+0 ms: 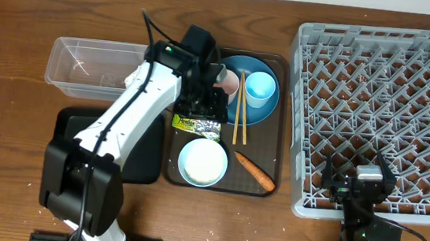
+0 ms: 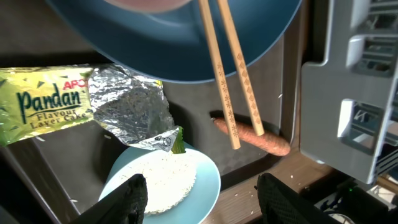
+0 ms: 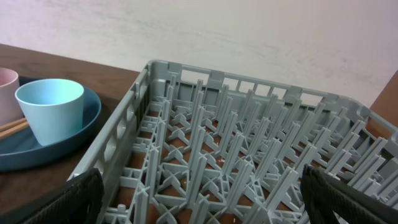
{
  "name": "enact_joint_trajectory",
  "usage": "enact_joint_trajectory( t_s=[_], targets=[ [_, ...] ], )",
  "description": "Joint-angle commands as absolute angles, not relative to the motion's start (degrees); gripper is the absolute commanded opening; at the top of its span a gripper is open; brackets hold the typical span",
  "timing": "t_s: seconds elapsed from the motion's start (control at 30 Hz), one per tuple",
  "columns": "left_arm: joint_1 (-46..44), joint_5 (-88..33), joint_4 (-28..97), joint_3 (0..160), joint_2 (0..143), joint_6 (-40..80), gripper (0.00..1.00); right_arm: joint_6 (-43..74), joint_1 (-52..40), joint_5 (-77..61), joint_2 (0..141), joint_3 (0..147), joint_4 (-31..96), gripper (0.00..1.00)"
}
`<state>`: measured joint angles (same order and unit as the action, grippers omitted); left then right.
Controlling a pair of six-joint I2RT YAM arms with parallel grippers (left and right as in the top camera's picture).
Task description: Sort waste into correct bins and load items into the dishwasher rack
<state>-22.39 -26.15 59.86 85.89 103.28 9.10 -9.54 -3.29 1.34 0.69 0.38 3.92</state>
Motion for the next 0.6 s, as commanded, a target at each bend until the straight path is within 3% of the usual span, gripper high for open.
enact_joint_trajectory(
  t_s=[0.0,0.57],
  targets=[
    [-22.9,-24.8,60.0,84.5,104.6,8.4,0.59,-9.7,-2.2,1.9,0.4,0.3,4.1,0.99],
    [-22.9,-20.1,54.8,77.8,107.5,8.4,0.58,-9.7,-2.2,1.9,0.4,0.3,4.1,0.99]
  ],
)
